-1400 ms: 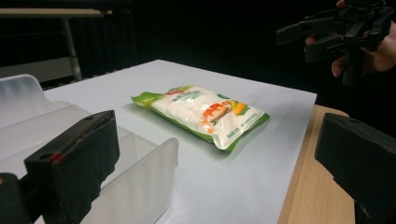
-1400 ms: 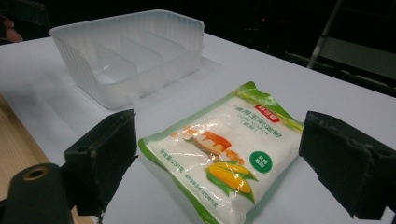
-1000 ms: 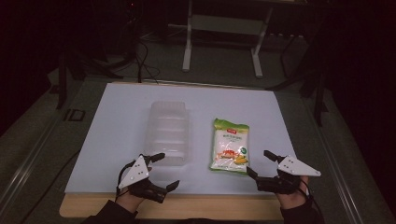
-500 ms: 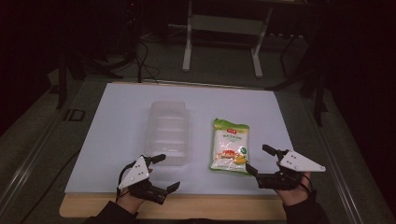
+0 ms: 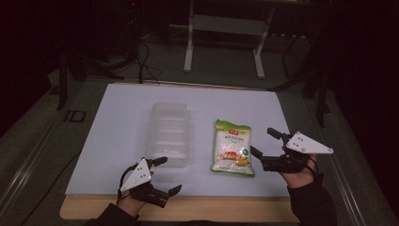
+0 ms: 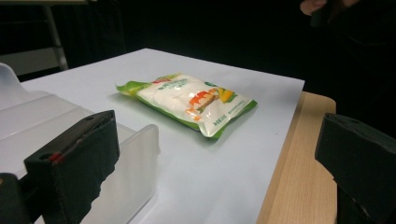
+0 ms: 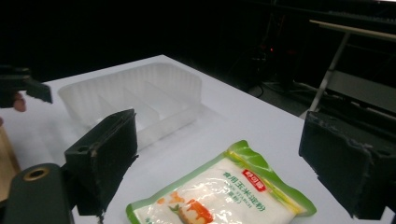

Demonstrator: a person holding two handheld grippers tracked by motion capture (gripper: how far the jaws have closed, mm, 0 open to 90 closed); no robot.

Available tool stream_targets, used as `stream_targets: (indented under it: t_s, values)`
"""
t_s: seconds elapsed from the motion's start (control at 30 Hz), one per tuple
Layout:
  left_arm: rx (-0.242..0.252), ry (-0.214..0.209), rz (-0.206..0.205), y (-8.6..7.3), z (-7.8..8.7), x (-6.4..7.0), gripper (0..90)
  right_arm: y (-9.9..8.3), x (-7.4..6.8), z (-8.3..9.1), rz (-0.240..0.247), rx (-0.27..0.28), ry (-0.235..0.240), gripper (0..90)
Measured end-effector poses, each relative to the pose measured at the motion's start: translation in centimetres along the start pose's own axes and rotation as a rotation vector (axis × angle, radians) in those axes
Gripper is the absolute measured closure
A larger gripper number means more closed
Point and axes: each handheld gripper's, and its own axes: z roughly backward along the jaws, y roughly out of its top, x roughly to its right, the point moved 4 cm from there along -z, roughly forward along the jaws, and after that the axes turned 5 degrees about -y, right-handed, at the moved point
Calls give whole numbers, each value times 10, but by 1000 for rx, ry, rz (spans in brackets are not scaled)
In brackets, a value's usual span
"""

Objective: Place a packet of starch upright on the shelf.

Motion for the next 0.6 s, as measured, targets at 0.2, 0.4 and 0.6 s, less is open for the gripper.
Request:
stream_targets:
  t_s: [0.2,0.4,0.6]
  values:
    - [-7,-7,9,0,0,1,3,7,18,-14,-35,-22,-18,112]
    - [-17,-5,9,-1,0,1,2,7,34,-27,-45,-37,-46,113]
    - [-28,8,0,-3,-1,0,2,5,50,-45,-53,-63,-56,115]
